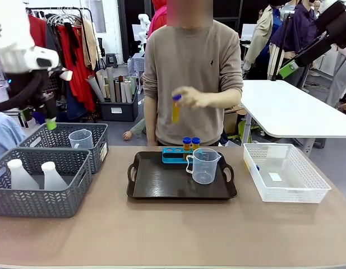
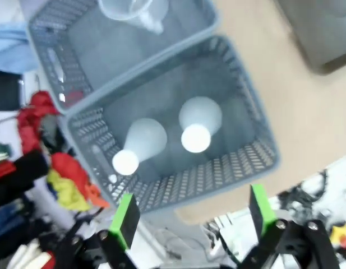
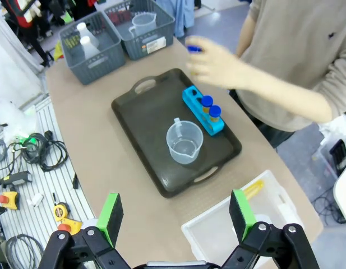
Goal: Prepare the laboratory tools.
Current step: Pick up one Small flask and place it on the Handle tray.
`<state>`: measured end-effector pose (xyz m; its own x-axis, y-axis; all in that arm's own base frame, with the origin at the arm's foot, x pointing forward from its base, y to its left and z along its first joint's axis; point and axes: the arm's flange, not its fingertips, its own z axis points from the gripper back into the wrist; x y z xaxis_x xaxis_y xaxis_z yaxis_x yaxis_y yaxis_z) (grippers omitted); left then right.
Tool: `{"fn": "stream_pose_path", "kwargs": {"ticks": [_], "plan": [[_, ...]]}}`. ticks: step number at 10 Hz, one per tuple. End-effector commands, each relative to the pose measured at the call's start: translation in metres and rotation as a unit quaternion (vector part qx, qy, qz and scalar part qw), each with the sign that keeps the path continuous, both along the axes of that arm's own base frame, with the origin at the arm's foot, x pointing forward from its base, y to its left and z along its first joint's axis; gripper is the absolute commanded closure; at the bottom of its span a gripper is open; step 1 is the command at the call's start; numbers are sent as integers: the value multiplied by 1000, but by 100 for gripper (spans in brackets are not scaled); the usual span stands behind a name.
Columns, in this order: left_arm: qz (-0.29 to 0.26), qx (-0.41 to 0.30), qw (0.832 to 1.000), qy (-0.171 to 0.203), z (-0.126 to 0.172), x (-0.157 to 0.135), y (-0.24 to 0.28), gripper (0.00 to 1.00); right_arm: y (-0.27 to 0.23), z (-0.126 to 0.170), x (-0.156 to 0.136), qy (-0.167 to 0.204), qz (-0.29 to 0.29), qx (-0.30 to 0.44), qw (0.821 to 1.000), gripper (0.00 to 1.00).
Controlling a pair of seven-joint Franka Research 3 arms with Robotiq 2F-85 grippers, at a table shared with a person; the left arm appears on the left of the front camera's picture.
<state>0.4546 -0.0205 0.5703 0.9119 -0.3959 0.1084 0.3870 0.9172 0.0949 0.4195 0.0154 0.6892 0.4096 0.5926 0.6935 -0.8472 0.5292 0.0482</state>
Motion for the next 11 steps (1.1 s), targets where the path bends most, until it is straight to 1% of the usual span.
{"fn": "stream_pose_path", "kwargs": {"ticks": [1,2,3,4,5,8,9,10,11], "plan": [[28,-9,1000,-1,-26,-6,28,0,1,1,0,-2,4,3,1000,0],[33,-29,999,-1,-36,2,38,0,1,1,0,-2,4,3,1000,0],[13,-30,999,2,-31,15,25,0,1,1,0,-2,4,3,1000,0],[-37,-31,999,-9,-21,35,-15,0,1,1,0,-2,4,3,1000,0],[36,-17,999,10,-40,4,40,0,1,1,0,-2,4,3,1000,0],[36,-17,999,10,-40,4,40,0,1,1,0,-2,4,3,1000,0],[28,-22,999,9,-39,13,30,0,1,1,0,-2,4,3,1000,0],[36,-39,998,32,-56,28,51,0,1,1,0,-2,4,3,1000,0],[71,-47,995,48,-71,34,70,0,1,1,0,-2,4,3,1000,0]]}}
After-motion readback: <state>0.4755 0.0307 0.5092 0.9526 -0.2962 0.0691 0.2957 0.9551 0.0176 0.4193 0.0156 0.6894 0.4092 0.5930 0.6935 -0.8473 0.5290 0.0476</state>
